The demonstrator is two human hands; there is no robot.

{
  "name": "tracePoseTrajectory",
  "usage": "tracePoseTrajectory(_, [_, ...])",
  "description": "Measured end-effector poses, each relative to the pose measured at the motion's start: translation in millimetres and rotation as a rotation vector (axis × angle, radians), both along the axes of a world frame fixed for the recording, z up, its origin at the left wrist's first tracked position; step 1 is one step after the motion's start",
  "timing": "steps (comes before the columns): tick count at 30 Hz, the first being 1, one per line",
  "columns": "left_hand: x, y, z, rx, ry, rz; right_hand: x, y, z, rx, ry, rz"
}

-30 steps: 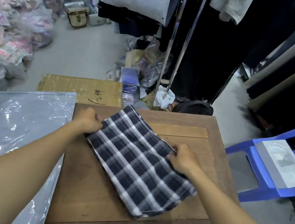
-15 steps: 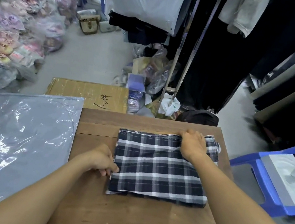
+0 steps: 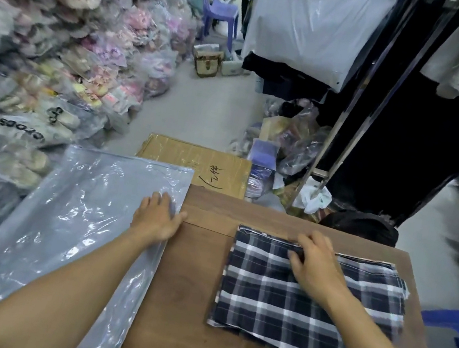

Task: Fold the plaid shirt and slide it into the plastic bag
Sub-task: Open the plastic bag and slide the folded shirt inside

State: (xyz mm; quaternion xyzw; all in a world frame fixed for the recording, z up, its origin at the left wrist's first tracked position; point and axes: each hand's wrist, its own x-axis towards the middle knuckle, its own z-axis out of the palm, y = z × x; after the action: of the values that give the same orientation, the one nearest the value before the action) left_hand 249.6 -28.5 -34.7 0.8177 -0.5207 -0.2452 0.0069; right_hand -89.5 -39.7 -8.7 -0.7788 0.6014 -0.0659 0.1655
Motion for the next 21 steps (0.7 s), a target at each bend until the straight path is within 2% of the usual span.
tracePoseTrajectory(2, [4.2,3.8,-4.9,0.019,0.038,-0.043,17.4,-1.0,2.4,0.011,-0.052,0.048])
tracePoseTrajectory(5, [-0.2,14.3,-0.7,-0.076,0.103,-0.063,46.3,-3.2,4.3,0.019,-0.141,0.098])
tracePoseTrajectory(10, [-17.4,38.9,6.6,-0.175,-0.003,-0.223,100.6,-7.5,0.5,0.081,-0.210,0.180])
tracePoseTrajectory(13, [-23.4,48.3,9.9,-0.211,-0.070,-0.295,129.6,-11.3,-2.1,0.157,-0.169,0.169])
tracePoseTrajectory(18, [-32.4,60.4,6.9,-0.205,-0.146,-0.344,162.0,-12.2,-7.9,0.148,0.063,0.160])
tracePoseTrajectory(21, [-32.1,58.8,6.0,-0.172,-0.152,-0.336,171.9,-8.3,-12.1,0.156,0.081,0.138])
